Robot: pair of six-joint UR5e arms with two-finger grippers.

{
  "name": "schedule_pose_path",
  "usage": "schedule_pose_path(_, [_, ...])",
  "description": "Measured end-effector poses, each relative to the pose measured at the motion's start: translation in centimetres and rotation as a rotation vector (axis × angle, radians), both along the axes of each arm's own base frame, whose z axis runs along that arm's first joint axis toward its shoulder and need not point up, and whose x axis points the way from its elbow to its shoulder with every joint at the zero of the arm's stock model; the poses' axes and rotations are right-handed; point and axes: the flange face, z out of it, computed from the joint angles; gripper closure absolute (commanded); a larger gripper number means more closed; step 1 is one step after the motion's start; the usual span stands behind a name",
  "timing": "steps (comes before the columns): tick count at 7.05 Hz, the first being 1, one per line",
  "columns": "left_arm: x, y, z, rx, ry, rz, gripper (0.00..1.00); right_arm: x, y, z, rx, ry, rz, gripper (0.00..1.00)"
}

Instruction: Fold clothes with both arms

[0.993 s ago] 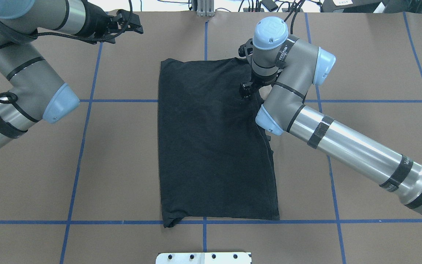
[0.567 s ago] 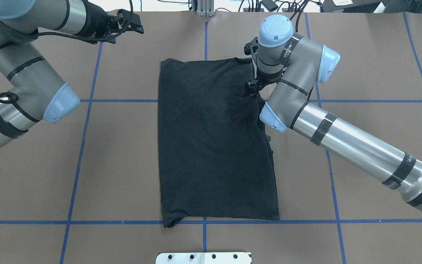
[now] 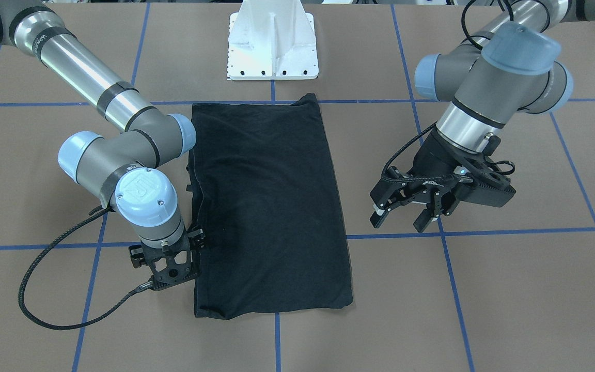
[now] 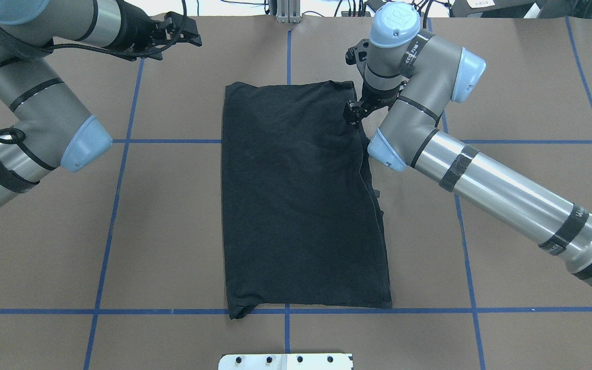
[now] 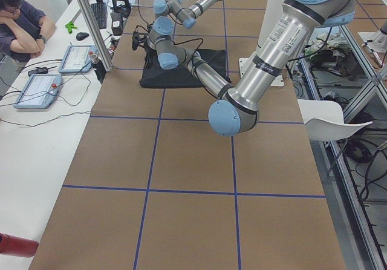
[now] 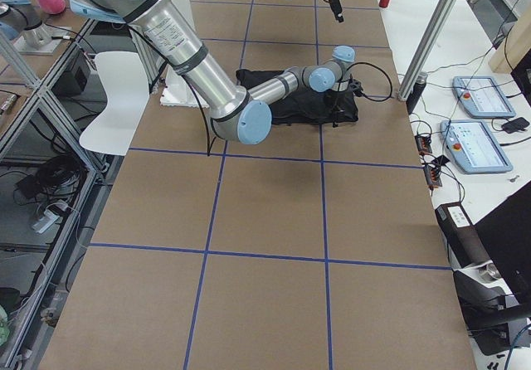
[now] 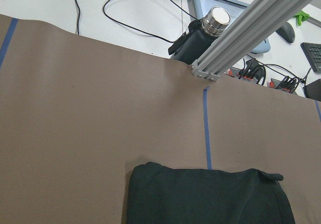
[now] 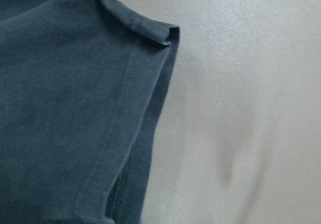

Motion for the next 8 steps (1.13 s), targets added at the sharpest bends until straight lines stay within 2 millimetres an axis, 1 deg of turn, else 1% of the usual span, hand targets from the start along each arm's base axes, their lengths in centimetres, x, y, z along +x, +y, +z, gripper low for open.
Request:
schedule_pose_path(2, [-0.2,-0.1,0.1,-0.001,-0.001,-0.003,0.00,1.4,3.4,-2.7,-0.060,-0.052,0.015,0.00])
schedule_pose_path(3, [-0.3,-0.1,0.1,0.000,0.000,-0.004,0.00,1.8,5.2,-3.6,-0.093,-0.054,0.008,0.00])
schedule_pose_path(4, [-0.4,0.0,0.1,0.001,0.001,-0.004,0.00,1.1,7.0,-3.7,-0.122,-0.044,-0.009,0.00])
schedule_pose_path(5, [-0.4,0.1,0.1,0.001,0.001,-0.003,0.00,-0.2,8.5,-3.1,-0.144,-0.030,-0.028,0.00])
schedule_pose_path(6, [-0.4,0.1,0.1,0.001,0.001,-0.003,0.00,-1.0,9.4,-2.2,-0.161,-0.015,-0.041,0.00])
schedule_pose_path(8, [-0.4,0.1,0.1,0.000,0.000,-0.003,0.00,-1.5,9.9,-0.7,-0.188,0.006,-0.049,0.00])
